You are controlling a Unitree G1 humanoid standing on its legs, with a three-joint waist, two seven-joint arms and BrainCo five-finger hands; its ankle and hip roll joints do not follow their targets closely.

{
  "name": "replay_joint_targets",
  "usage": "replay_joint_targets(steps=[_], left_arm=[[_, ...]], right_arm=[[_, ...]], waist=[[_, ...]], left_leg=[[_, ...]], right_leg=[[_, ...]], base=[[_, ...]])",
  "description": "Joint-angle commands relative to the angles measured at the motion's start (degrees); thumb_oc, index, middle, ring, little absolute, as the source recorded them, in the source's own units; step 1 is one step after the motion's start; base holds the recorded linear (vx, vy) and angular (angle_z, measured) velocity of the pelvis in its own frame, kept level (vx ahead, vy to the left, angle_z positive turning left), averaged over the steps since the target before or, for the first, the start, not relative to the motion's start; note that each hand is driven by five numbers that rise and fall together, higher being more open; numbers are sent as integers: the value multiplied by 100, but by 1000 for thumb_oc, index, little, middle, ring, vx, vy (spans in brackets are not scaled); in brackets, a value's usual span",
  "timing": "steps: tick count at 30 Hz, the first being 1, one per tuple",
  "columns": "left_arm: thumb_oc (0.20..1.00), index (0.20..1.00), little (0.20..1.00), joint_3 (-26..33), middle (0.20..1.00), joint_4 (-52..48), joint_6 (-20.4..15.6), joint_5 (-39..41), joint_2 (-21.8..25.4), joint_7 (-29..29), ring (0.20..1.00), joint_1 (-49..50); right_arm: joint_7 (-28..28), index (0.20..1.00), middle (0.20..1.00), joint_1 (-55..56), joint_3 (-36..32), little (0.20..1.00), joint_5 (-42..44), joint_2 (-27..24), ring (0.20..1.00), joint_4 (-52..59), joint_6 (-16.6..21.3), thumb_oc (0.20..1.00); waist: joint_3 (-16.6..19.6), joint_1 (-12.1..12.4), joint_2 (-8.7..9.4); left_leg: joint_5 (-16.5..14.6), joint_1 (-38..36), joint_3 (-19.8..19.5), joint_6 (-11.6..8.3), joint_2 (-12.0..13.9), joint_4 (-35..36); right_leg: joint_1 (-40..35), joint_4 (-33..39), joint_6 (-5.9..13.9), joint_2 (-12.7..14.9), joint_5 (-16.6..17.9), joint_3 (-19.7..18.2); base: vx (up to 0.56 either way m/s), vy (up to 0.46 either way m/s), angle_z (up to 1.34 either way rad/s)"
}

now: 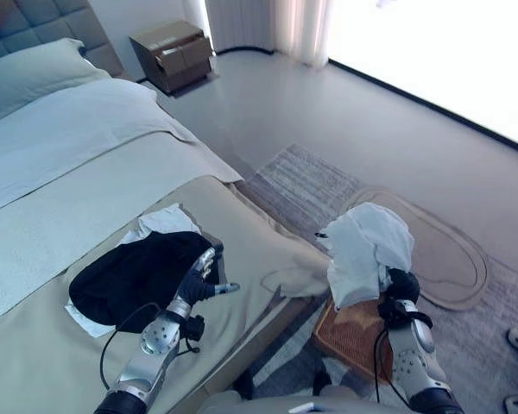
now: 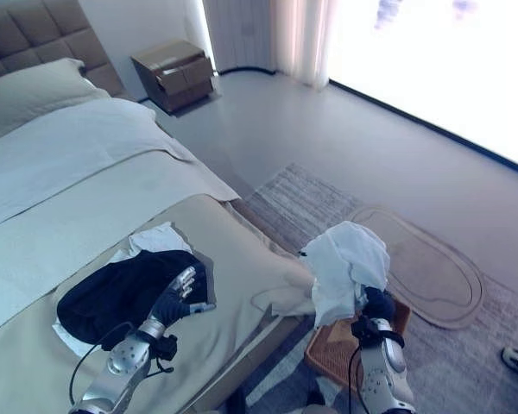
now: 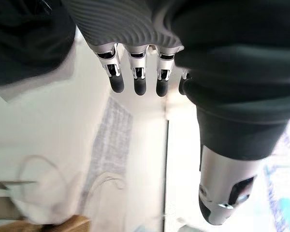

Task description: Pick up clothes into the bucket

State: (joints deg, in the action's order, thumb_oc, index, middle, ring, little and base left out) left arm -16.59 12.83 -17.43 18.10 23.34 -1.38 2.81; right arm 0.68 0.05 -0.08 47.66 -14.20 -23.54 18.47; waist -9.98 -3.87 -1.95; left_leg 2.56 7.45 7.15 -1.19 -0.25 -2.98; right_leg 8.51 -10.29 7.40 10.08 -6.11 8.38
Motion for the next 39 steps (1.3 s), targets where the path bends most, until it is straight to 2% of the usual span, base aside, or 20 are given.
replay_joint_targets(steps=[1, 5, 7, 10, 14, 21, 22, 28, 30, 39], left_arm=[[1000, 1000, 1000, 367, 1000, -535, -526, 506, -65, 137, 1000, -393], [1000, 1000, 1000, 239, 1000, -742, -648, 603, -51, 366, 1000, -575], [1000, 1000, 1000, 216, 1000, -737, -662, 609, -60, 424, 1000, -622], [1000, 1000, 1000, 200, 1000, -850, -726, 516, -59, 638, 1000, -715], [1000, 1000, 1000, 176, 1000, -909, -765, 313, -11, 825, 1000, -769], [1000, 1000, 1000, 117, 1000, -1231, -884, 286, 127, 1114, 1000, -892], [1000, 1000, 1000, 104, 1000, -1264, -886, 287, 144, 1141, 1000, -914], [1000, 1000, 1000, 13, 1000, -1531, -880, 259, 210, 1298, 1000, -948], [1000, 1000, 1000, -23, 1000, -1637, -897, 303, 258, 1341, 1000, -919], [1000, 1000, 1000, -85, 1000, -1820, -940, 350, 320, 1511, 1000, -946]], right_arm=[[-217, 200, 200, -721, -129, 200, -308, -173, 200, 393, 527, 200], [-701, 200, 200, -1418, -115, 200, -288, -213, 200, 113, 752, 200], [-797, 200, 200, -1572, -114, 200, -321, -215, 200, 28, 778, 200], [-1150, 200, 200, -1978, -142, 200, -491, -394, 200, -136, 880, 200], [-1364, 200, 200, -2273, -222, 200, -538, -565, 200, -290, 959, 200], [-1842, 200, 200, -3069, -226, 200, -629, -1211, 200, -874, 1041, 200], [-1890, 200, 200, -3148, -213, 200, -627, -1290, 200, -969, 1030, 200], [-2117, 200, 200, -3717, -178, 200, -513, -1644, 200, -1706, 955, 200], [-2206, 200, 200, -4012, -56, 200, -595, -1866, 200, -2155, 815, 200], [-2380, 200, 200, -4770, 392, 200, -927, -2211, 200, -3170, 441, 200]], waist=[[-658, -156, 150], [-926, -202, 27], [-927, -184, 2], [-1123, -175, -114], [-1202, -169, -222], [-1451, -177, -473], [-1446, -159, -517], [-1540, -119, -692], [-1598, -80, -773], [-1735, -11, -860]], left_leg=[[-913, 637, -94, -151, 437, -1453], [-1018, 1406, -35, -123, 544, -1980], [-1047, 1612, 18, -106, 577, -2093], [-1202, 2143, 113, -91, 665, -2539], [-1305, 2541, 128, -91, 726, -2846], [-1513, 3509, 221, -22, 719, -3523], [-1703, 3563, 165, -66, 707, -3636], [-1826, 4122, 152, -35, 655, -3996], [-1856, 4316, 190, -22, 639, -4122], [-1954, 4750, 228, -4, 583, -4496]], right_leg=[[602, -212, 350, 717, 881, 76], [1531, -772, 265, 673, 760, -123], [1783, -894, 245, 636, 734, -191], [2446, -1355, 185, 589, 587, -389], [2908, -1704, 130, 567, 481, -508], [4018, -2377, 20, 460, 322, -883], [4089, -2532, 55, 443, 136, -921], [4718, -2964, -9, 397, 17, -1093], [4955, -3116, -26, 406, -4, -1150], [5421, -3534, -86, 370, -106, -1299]], base=[[-133, -23, -18], [-185, -52, -4], [-153, -22, -21], [-124, -38, -28], [-74, -27, -14], [-44, 3, -12], [47, 5, -12], [-1, 18, -4], [1, 28, -4], [-2, 5, -2]])
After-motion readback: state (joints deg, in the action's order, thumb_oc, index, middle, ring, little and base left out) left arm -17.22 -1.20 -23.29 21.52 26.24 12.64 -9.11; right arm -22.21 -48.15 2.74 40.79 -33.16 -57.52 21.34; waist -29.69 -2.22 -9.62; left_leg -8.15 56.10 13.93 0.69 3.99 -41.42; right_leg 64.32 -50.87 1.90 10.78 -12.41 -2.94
